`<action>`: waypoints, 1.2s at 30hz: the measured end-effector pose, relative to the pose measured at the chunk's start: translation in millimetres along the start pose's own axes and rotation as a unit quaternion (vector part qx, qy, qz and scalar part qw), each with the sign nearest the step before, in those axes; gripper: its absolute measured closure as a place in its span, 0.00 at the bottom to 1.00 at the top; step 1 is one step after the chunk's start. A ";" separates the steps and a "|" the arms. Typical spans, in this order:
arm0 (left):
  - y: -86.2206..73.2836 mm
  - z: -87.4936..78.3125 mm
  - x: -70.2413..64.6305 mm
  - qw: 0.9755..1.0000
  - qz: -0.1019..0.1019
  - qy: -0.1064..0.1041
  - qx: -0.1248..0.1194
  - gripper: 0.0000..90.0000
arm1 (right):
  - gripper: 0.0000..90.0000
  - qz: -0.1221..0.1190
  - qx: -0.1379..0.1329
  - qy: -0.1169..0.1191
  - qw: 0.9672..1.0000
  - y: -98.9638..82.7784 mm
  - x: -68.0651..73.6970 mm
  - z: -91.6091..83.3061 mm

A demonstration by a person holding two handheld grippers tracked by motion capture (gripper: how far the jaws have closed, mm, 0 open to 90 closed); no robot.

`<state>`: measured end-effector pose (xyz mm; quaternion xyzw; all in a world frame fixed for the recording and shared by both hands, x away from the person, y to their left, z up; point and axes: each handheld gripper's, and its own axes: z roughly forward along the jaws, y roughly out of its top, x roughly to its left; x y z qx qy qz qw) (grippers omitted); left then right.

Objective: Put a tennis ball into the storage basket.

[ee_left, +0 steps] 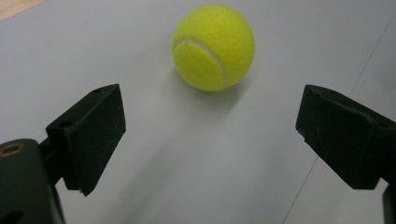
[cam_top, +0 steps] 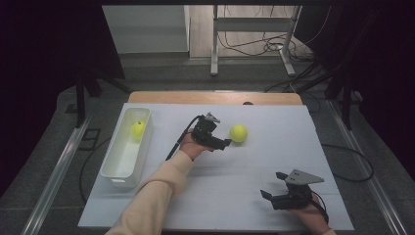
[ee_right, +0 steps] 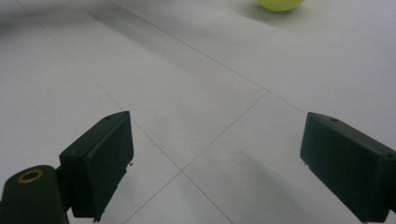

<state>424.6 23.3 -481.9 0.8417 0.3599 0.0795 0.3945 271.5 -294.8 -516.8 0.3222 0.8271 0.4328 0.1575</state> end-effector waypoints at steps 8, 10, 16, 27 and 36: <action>6.0 9.1 -0.3 1.000 0.005 0.001 0.008 0.11 | 0.11 0.001 -0.002 0.002 1.000 0.0 0.0 0.1; 7.2 10.9 -0.6 1.000 0.002 0.001 0.007 0.11 | 0.11 0.001 -0.002 0.002 1.000 -0.1 0.0 0.1; 12.0 18.0 -1.7 1.000 0.006 0.001 0.013 0.11 | 0.11 0.002 -0.001 0.003 1.000 0.0 -0.5 -0.1; 15.1 35.2 -1.3 1.000 0.003 -0.002 0.026 0.11 | 0.11 0.002 0.001 0.002 1.000 -0.3 -1.2 -0.4; 17.5 42.9 0.0 0.999 0.004 0.003 0.034 0.11 | 0.11 0.001 0.003 0.000 1.000 -0.5 -0.9 -0.9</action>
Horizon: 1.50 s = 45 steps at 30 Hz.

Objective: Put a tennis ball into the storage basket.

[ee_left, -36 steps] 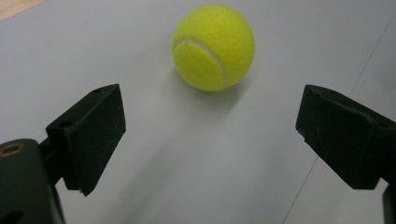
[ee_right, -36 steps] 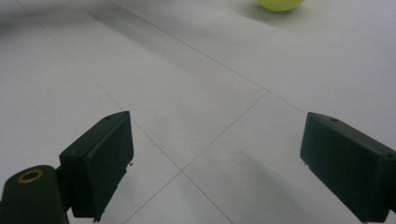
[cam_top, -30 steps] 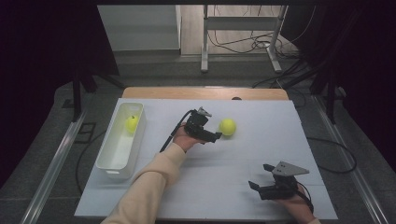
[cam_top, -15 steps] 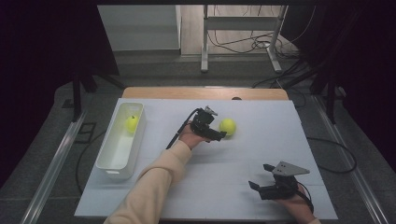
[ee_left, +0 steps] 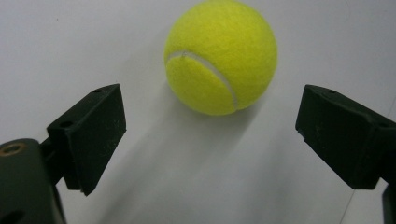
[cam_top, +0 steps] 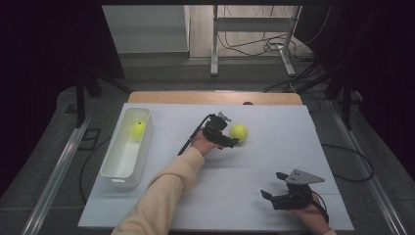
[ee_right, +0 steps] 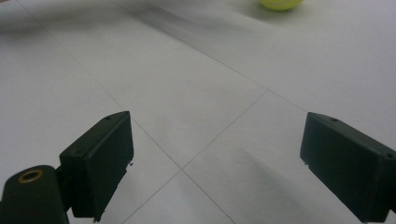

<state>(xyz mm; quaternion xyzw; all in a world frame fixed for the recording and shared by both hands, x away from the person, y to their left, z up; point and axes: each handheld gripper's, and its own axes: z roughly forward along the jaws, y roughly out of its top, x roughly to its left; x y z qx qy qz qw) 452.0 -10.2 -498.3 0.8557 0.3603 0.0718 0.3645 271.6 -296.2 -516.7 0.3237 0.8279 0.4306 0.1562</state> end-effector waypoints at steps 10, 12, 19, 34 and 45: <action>5.2 4.1 0.5 1.000 0.001 0.003 0.002 0.10 | 0.11 0.002 -0.002 0.001 1.000 -0.4 0.0 -0.2; 5.8 5.6 0.0 1.000 0.005 0.007 0.005 0.10 | 0.11 0.001 -0.003 0.002 1.000 -0.4 0.1 -0.2; 5.4 11.6 2.3 1.000 0.003 0.013 0.011 0.10 | 0.11 0.002 -0.005 0.004 1.000 -0.4 -0.1 -0.2; 9.2 21.3 0.8 1.000 0.006 -0.001 0.003 0.09 | 0.11 0.004 -0.003 0.001 1.000 -1.4 -0.1 -2.1; 22.8 36.1 -5.2 1.000 0.012 0.000 0.006 0.10 | 0.11 0.007 -0.006 0.000 1.000 -2.4 -0.6 -3.6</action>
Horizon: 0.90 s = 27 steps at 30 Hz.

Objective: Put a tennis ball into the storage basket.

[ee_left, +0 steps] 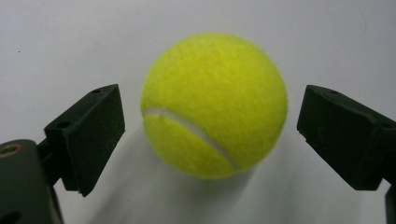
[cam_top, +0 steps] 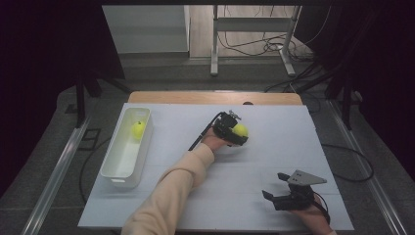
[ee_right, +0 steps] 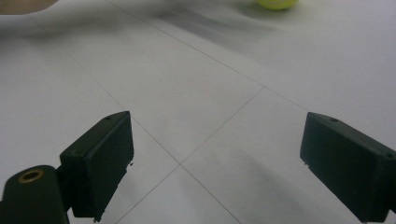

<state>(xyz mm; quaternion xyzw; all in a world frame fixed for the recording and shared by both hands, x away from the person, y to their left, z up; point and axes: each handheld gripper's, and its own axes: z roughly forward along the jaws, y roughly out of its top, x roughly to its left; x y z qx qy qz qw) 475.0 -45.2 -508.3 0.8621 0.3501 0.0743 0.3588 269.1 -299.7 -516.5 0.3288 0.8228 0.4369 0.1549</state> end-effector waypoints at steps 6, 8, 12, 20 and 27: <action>1.3 4.3 -0.8 1.000 0.004 -0.003 0.003 0.27 | 0.11 0.000 0.000 -0.002 1.000 -0.4 -0.6 -1.1; 1.5 3.3 -1.6 1.000 0.010 0.000 0.007 0.29 | 0.11 0.001 -0.001 -0.002 1.000 -0.6 -0.8 -1.8; 1.6 -0.1 -2.7 1.000 0.008 -0.008 0.008 0.30 | 0.11 0.001 -0.001 -0.001 1.000 -0.8 -0.7 -1.9; 5.5 -15.0 -11.5 1.000 0.013 -0.010 0.000 0.30 | 0.11 0.000 0.002 -0.004 1.000 -0.9 -0.3 -1.9; 1.0 -24.3 -11.3 1.000 0.010 -0.005 -0.006 0.29 | 0.11 0.000 0.000 -0.003 1.000 -1.1 -0.4 -1.9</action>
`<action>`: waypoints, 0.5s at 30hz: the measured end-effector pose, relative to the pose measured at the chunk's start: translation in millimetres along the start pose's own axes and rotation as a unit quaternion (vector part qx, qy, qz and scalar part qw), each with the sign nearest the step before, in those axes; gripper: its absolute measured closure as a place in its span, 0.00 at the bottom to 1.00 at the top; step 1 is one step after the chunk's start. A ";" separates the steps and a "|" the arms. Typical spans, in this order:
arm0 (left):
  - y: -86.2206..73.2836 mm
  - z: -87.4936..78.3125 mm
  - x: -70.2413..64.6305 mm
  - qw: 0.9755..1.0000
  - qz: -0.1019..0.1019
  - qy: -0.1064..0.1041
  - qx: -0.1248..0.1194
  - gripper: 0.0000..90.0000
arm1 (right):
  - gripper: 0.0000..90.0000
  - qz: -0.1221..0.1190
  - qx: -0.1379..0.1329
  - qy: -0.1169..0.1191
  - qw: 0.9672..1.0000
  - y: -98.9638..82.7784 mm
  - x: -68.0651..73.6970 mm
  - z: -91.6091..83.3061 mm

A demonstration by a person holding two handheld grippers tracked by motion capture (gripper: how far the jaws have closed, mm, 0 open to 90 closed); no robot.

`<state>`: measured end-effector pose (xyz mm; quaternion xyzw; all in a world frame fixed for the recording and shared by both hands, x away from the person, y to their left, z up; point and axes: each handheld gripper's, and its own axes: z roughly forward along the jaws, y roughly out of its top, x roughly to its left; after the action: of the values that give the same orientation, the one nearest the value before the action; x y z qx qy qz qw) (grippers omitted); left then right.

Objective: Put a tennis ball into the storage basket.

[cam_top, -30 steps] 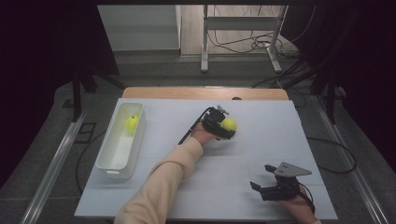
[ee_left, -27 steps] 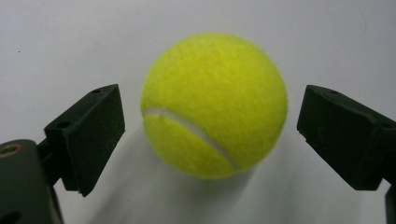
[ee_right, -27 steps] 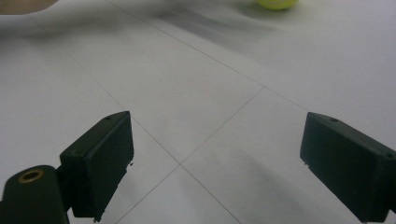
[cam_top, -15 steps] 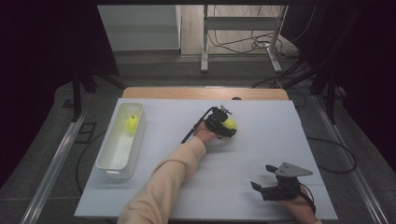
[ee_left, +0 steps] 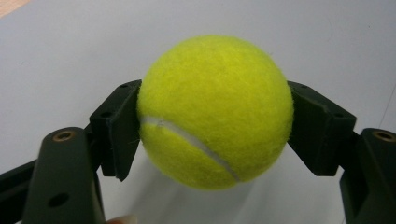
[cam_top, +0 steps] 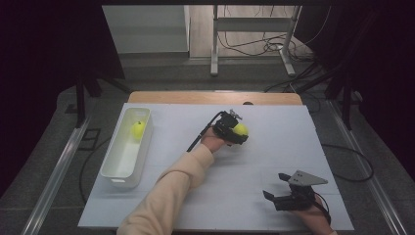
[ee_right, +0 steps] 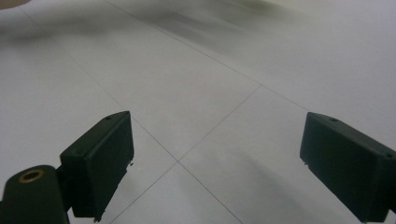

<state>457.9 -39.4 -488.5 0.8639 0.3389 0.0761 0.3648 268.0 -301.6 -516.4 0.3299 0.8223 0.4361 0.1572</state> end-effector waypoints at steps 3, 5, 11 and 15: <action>-2.8 -3.8 1.7 1.000 -0.001 0.003 -0.001 0.29 | 0.11 -0.001 0.002 -0.002 1.000 0.1 0.2 -0.3; -6.3 -7.1 3.4 1.000 -0.005 0.004 -0.006 0.29 | 0.11 0.000 0.000 -0.001 1.000 0.0 0.0 0.0; -14.8 -14.1 7.4 1.000 -0.008 0.005 -0.011 0.29 | 0.11 -0.002 0.005 -0.006 1.000 0.1 0.0 -0.4; -18.6 -17.6 9.5 1.000 -0.011 0.008 -0.012 0.29 | 0.11 -0.001 0.003 -0.004 1.000 -0.1 0.0 -0.2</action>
<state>448.6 -13.7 -489.6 0.8551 0.3499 0.0831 0.3736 267.8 -301.8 -516.4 0.3314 0.8233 0.4323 0.1597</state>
